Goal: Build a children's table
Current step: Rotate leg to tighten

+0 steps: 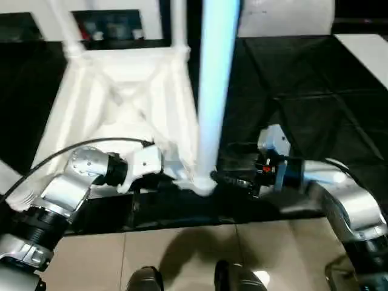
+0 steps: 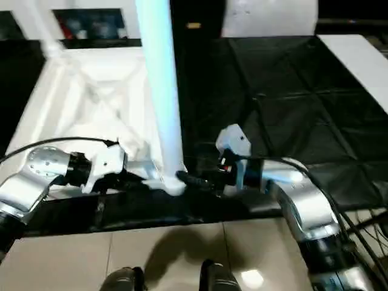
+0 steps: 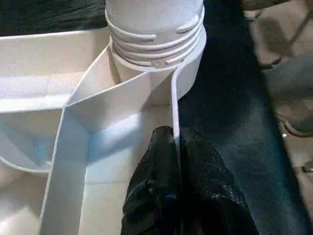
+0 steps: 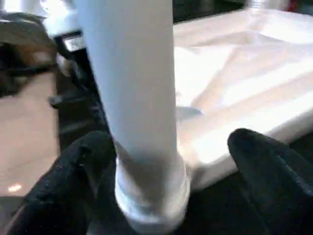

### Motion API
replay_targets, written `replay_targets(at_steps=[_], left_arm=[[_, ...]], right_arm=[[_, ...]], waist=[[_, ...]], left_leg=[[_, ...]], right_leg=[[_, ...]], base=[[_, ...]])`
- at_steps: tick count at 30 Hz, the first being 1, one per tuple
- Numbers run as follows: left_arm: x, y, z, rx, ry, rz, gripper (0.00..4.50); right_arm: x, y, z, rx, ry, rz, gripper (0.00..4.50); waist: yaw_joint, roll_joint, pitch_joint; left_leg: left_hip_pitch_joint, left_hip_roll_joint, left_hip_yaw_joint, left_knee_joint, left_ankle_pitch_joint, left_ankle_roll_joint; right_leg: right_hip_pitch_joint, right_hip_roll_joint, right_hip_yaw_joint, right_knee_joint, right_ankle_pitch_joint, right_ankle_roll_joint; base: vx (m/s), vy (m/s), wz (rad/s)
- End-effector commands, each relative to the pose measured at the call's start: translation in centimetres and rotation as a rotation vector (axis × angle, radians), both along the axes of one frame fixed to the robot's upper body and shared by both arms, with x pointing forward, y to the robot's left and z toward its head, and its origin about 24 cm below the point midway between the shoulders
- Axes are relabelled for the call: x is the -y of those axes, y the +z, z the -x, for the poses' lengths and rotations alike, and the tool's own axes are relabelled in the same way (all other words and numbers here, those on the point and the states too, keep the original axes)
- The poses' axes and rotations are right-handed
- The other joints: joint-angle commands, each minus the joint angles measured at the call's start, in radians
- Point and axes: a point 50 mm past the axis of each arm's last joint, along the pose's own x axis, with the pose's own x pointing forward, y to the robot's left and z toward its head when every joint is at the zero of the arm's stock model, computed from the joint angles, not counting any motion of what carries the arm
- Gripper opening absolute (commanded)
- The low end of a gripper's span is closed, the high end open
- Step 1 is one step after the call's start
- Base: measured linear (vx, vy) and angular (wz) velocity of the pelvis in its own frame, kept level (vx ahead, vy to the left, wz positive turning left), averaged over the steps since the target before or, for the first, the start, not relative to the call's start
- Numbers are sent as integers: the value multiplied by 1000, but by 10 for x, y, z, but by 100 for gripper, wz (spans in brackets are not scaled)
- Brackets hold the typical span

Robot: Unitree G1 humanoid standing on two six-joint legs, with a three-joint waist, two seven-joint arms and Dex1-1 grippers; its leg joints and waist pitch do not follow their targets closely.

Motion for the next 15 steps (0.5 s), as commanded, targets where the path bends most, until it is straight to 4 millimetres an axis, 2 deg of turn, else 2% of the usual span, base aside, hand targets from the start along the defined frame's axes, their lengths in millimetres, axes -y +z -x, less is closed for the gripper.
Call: replay_targets(at_steps=[1,3,4,7,8,10,11,13,14,15], left_arm=[[17,4,4,21,-134,19,0],[20,5,3,26,-176,17,0],[22,6,3,30,-198,12,0],[23,7,1,35,-224,3,0],[23,8,-1,37,-242,-8,0],[22,8,-2,38,-250,-11,0],[22,8,-2,35,-259,-14,0],[22,8,-3,36,-264,-15,0],[23,8,-3,36,-264,-14,0],[23,8,-3,35,-265,-13,0]], right_arm=[[-2,-2,0,-16,62,-7,404],[-3,-4,-2,-39,114,10,381],[-4,-4,-3,-50,135,16,372],[-3,-5,-4,-69,171,25,355],[-1,-6,-6,-91,211,38,355],[1,-7,-7,-105,236,50,327],[1,-9,-8,-108,242,64,318],[1,-10,-11,-111,250,75,313],[1,-10,-11,-111,251,75,286],[0,-11,-12,-113,256,74,286]], waist=[[-5,-5,-92],[2,-4,-92],[2,-8,-91],[11,-7,-90],[15,-7,-90],[18,-5,-90],[18,-6,-91],[18,-5,-92],[16,-7,-92],[18,-6,-92]], left_leg=[[12,18,6,-63,-179,68],[12,18,4,-63,-182,64],[11,17,6,-63,-183,66],[13,18,5,-63,-188,60],[14,19,6,-63,-184,60],[15,19,6,-62,-190,60],[11,19,5,-62,-184,58],[10,20,4,-62,-181,58],[9,18,5,-62,-179,60],[8,19,5,-62,-175,59]], right_leg=[[67,-62,47,-54,-311,-212],[68,-65,46,-54,-341,-201],[67,-65,46,-56,-350,-199],[65,-67,47,-59,-384,-183],[63,-66,47,-59,-385,-182],[63,-66,46,-60,-388,-183],[67,-67,46,-55,-372,-187],[66,-67,45,-55,-364,-190],[67,-66,45,-55,-360,-192],[68,-67,45,-54,-358,-193]], base=[[0,0,0],[0,0,0],[0,0,0],[0,0,0],[0,0,0],[0,0,0],[0,0,0],[0,0,0],[0,0,0],[0,0,0]])
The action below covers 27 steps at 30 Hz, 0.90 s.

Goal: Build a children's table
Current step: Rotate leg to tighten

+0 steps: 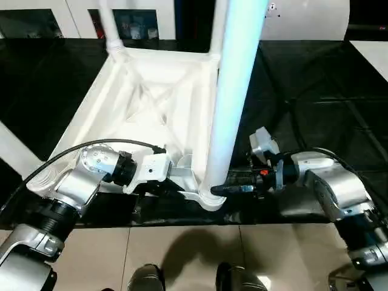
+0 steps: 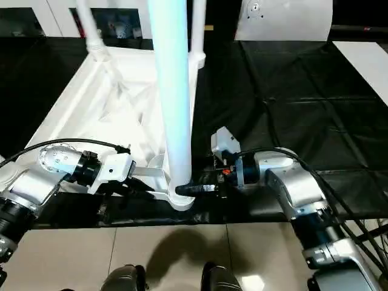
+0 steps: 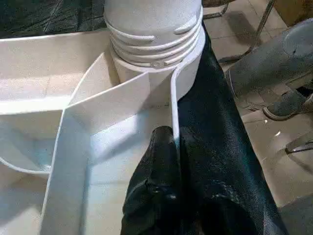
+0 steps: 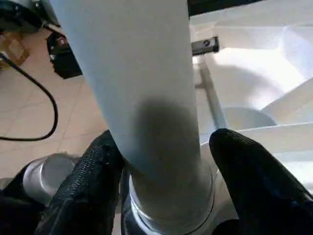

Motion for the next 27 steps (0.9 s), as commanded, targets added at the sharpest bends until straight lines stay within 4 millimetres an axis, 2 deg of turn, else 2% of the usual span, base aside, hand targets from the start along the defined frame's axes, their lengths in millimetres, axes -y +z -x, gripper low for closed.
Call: replay_targets(at_steps=[1,6,10,11,15,16,17,18,22,23,26,27], left_arm=[[13,8,2,33,-104,13,0],[12,7,0,26,-97,14,0],[10,7,0,21,-91,12,0],[9,6,-1,7,-78,13,0],[9,5,-2,-20,-43,13,0],[10,5,-3,-24,-28,16,0],[12,5,-5,-29,-4,26,0],[14,5,-7,-31,11,34,0],[25,10,-16,-45,113,83,0],[30,11,-20,-58,159,106,0],[36,13,-23,-75,197,131,0],[41,14,-26,-77,226,147,0]], right_arm=[[1,2,-4,18,-3,19,277],[-2,0,-4,-7,42,16,233],[-2,0,-3,-15,57,13,209],[-3,-1,-2,-21,63,8,208],[-4,-1,1,-42,61,-16,204],[-4,-1,2,-49,56,-26,204],[-4,-1,4,-55,40,-39,204],[-4,-1,5,-56,28,-46,204],[-7,-3,10,-38,-94,-77,204],[-11,-5,11,-15,-165,-58,204],[-15,-7,11,4,-227,-40,204],[-20,-7,11,0,-285,-44,201]], waist=[[-8,-5,-92],[-8,-6,-86],[-8,-5,-84],[-8,0,-80],[-10,-1,-77],[-9,8,-73],[-10,4,-72],[-7,8,-71],[-9,5,-69],[-12,5,-69],[-19,3,-69],[-27,2,-68]], left_leg=[[9,17,4,-66,-174,59],[11,17,4,-67,-196,59],[11,17,2,-69,-195,59],[11,18,1,-70,-200,58],[12,17,2,-72,-219,54],[14,18,0,-73,-226,52],[14,17,0,-74,-238,48],[17,18,0,-74,-242,47],[15,14,-3,-77,-252,38],[14,11,-3,-77,-260,35],[12,5,-5,-76,-252,30],[10,3,-6,-76,-250,31]], right_leg=[[67,-65,46,-56,-356,-196],[64,-65,44,-62,-405,-183],[63,-65,44,-62,-404,-180],[61,-65,44,-63,-404,-181],[62,-64,44,-65,-416,-181],[59,-64,44,-66,-424,-182],[61,-63,44,-70,-439,-176],[58,-64,44,-72,-445,-173],[62,-63,41,-75,-464,-162],[62,-63,40,-80,-499,-147],[63,-63,37,-86,-549,-116],[63,-62,35,-90,-564,-106]], base=[[0,0,0],[0,0,0],[0,0,0],[0,0,0],[0,0,0],[0,0,0],[0,0,0],[0,0,0],[0,0,0],[0,0,0],[0,0,0],[0,0,0]])
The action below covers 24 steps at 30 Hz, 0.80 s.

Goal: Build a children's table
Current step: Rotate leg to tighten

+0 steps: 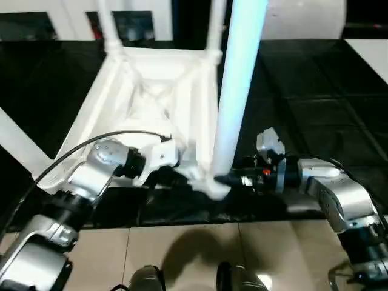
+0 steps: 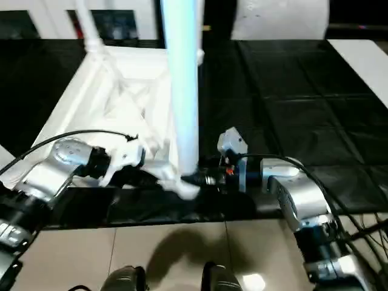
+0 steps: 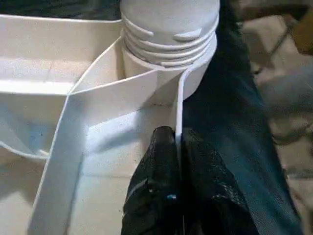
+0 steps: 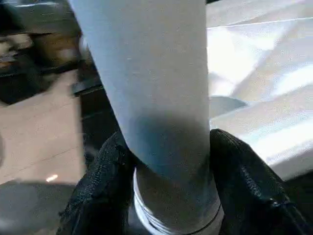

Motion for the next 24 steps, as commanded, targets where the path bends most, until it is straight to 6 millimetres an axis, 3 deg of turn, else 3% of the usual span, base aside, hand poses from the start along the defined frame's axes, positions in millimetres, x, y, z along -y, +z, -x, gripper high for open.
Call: replay_targets(at_steps=[1,2,4,7,8,11,14,15,16,18,19,22,23,24], left_arm=[[25,14,-9,42,46,105,0],[32,13,-13,41,90,105,0],[36,13,-16,42,125,103,0],[52,15,-29,62,271,127,0],[54,16,-31,64,291,130,0],[63,19,-36,79,349,141,0],[72,22,-36,106,347,138,0],[72,22,-36,107,345,138,0],[73,22,-36,113,336,136,0],[69,20,-33,122,310,113,0],[69,20,-33,123,308,110,0],[63,16,-31,118,294,88,0],[54,13,-28,136,262,73,0],[53,13,-28,138,258,72,0]], right_arm=[[-29,-1,5,-22,-17,-27,201],[-38,1,5,-25,-91,-42,199],[-44,2,4,-33,-147,-53,198],[-60,4,-8,-60,-371,-81,198],[-62,4,-10,-60,-402,-79,198],[-68,2,-18,-60,-516,-67,198],[-74,3,-23,-51,-584,-69,198],[-74,3,-23,-49,-582,-71,198],[-74,4,-21,-40,-571,-81,233],[-70,6,-19,-10,-562,-84,233],[-69,6,-18,-8,-563,-83,268],[-56,7,-19,16,-599,-101,281],[-42,9,-17,52,-595,-130,295],[-40,10,-16,56,-593,-134,316]], waist=[[-6,-6,-69],[-16,-6,-70],[-22,-7,-75],[-34,-4,-74],[-35,-6,-77],[-41,-6,-80],[-39,-3,-85],[-38,-3,-86],[-38,-7,-87],[-35,-3,-87],[-35,-4,-87],[-31,-3,-87],[-28,-2,-86],[-28,-2,-86]], left_leg=[[6,1,-3,-75,-245,30],[1,-2,-6,-76,-234,24],[0,-4,-7,-74,-227,25],[1,-9,-3,-69,-214,26],[1,-9,-6,-71,-207,20],[0,-6,-1,-72,-186,37],[-1,-2,0,-73,-158,41],[0,-2,1,-73,-154,43],[-3,-2,1,-73,-148,47],[-1,0,2,-75,-141,56],[-1,1,3,-75,-139,58],[0,2,4,-75,-142,61],[1,5,4,-77,-147,65],[1,5,4,-77,-147,65]], right_leg=[[61,-58,34,-91,-568,-101],[63,-57,31,-92,-586,-84],[65,-59,29,-92,-583,-77],[55,-55,28,-98,-595,-73],[60,-59,26,-98,-594,-69],[57,-54,31,-90,-515,-89],[63,-55,35,-82,-420,-122],[65,-55,36,-79,-400,-128],[68,-55,37,-77,-380,-134],[70,-57,38,-73,-340,-153],[70,-57,39,-73,-334,-155],[72,-59,41,-71,-321,-167],[71,-61,42,-71,-314,-170],[71,-61,42,-71,-314,-170]], base=[[0,0,0],[0,0,0],[0,0,0],[0,0,0],[0,0,0],[0,0,0],[0,0,0],[0,0,0],[0,0,0],[0,0,0],[0,0,0],[0,0,0],[0,0,0],[0,0,0]])
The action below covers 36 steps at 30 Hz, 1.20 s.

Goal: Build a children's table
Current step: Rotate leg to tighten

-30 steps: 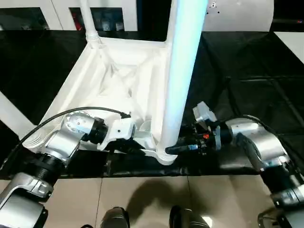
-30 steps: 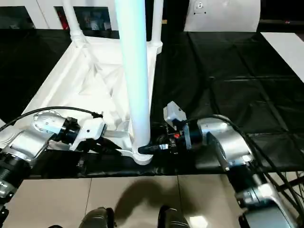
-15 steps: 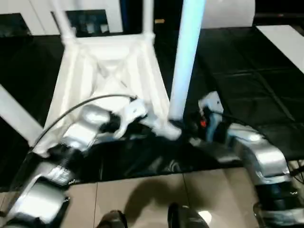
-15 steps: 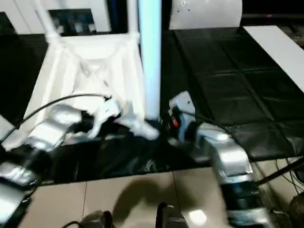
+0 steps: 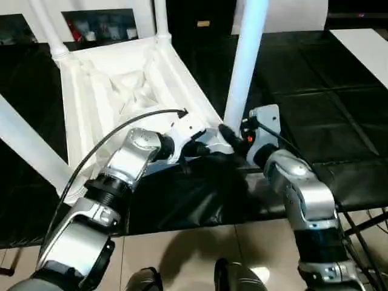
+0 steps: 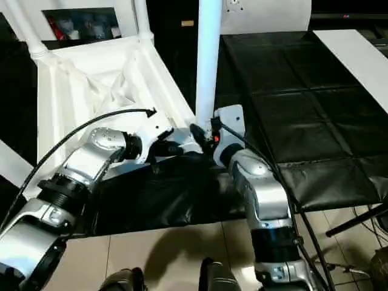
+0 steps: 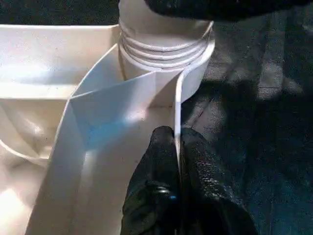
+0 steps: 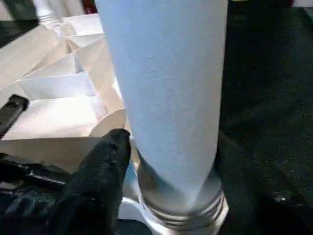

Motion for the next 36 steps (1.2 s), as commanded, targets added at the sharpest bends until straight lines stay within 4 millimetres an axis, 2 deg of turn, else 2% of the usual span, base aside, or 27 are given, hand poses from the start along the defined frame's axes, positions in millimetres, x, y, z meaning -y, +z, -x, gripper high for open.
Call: replay_targets(at_steps=[1,3,4,5,6,9,11,14,15,16,17,19,20,21,23,24,25,32,34,36], left_arm=[[6,3,5,39,-76,24,0],[2,3,8,50,-121,22,0],[-3,2,13,65,-201,17,0],[-3,2,13,65,-201,17,0],[-7,2,17,76,-261,8,0],[-11,2,22,80,-344,7,0],[-14,5,26,61,-416,30,0],[-21,5,32,21,-516,9,0],[-23,4,34,9,-545,-9,0],[-25,4,35,2,-575,-27,0],[-28,3,36,-4,-617,-56,0],[-29,3,37,-6,-639,-70,0],[-29,4,37,-7,-655,-81,0],[-30,4,38,-10,-672,-91,0],[-30,5,38,-12,-702,-106,0],[-30,6,38,-12,-710,-111,0],[-31,6,38,-12,-714,-113,0],[-33,7,35,-9,-733,-130,0],[-33,7,35,-9,-733,-130,0],[-33,7,35,-11,-732,-129,0]], right_arm=[[-11,5,8,39,135,-43,317],[-2,6,11,71,176,-31,322],[11,9,14,105,249,3,336],[11,9,14,105,249,3,351],[18,10,16,119,308,28,364],[28,12,18,127,389,56,382],[35,14,20,127,484,90,382],[39,15,26,110,653,128,382],[39,15,28,99,709,135,382],[39,15,29,84,767,136,382],[40,14,29,64,841,146,366],[40,14,29,54,870,145,366],[40,14,28,49,885,146,347],[39,14,26,44,896,140,344],[38,15,24,25,940,131,320],[37,15,24,17,958,134,313],[37,14,24,13,967,135,313],[34,14,24,-39,1095,135,253],[34,14,23,-40,1098,135,253],[33,15,23,-42,1106,133,240]], waist=[[3,-3,-86],[5,-4,-83],[6,-5,-84],[3,-7,-81],[4,-3,-79],[4,-6,-78],[9,-7,-79],[16,-7,-79],[19,-11,-78],[22,-8,-79],[25,-12,-79],[30,-10,-79],[30,-18,-79],[34,-14,-79],[35,-18,-78],[36,-17,-78],[35,-22,-76],[41,-23,-76],[44,-20,-75],[46,-24,-76]], left_leg=[[3,6,3,-59,-146,71],[2,6,2,-59,-153,73],[2,6,2,-59,-158,78],[0,6,3,-59,-159,81],[1,7,3,-59,-168,83],[2,8,4,-60,-177,88],[7,9,5,-59,-182,92],[8,13,5,-59,-182,98],[7,15,6,-60,-176,102],[9,15,6,-59,-174,104],[8,18,7,-59,-169,109],[7,19,8,-58,-167,111],[7,19,8,-58,-165,111],[8,20,7,-58,-165,105],[6,19,6,-59,-165,102],[6,20,7,-58,-162,100],[5,19,7,-59,-160,100],[5,19,7,-57,-150,103],[6,20,7,-58,-151,101],[6,21,8,-58,-147,100]], right_leg=[[77,-61,44,-62,-295,-174],[78,-62,43,-64,-305,-174],[80,-63,44,-65,-310,-169],[80,-61,44,-64,-310,-171],[76,-62,44,-66,-330,-168],[75,-63,44,-69,-360,-166],[74,-65,44,-70,-371,-171],[72,-64,44,-66,-355,-184],[70,-64,46,-64,-343,-188],[70,-64,45,-62,-340,-192],[70,-64,45,-61,-328,-197],[68,-65,44,-59,-324,-205],[69,-66,44,-59,-324,-206],[68,-69,45,-58,-338,-205],[69,-68,44,-57,-349,-199],[69,-69,45,-57,-349,-198],[69,-68,45,-58,-349,-196],[68,-68,45,-56,-348,-193],[67,-69,45,-57,-350,-194],[67,-67,45,-55,-332,-199]], base=[[0,0,0],[0,0,0],[0,0,0],[0,0,0],[0,0,0],[0,0,0],[0,0,0],[0,0,0],[0,0,0],[0,0,0],[0,0,0],[0,0,0],[0,0,0],[0,0,0],[0,0,0],[0,0,0],[0,0,0],[0,0,0],[0,0,0],[0,0,0]])
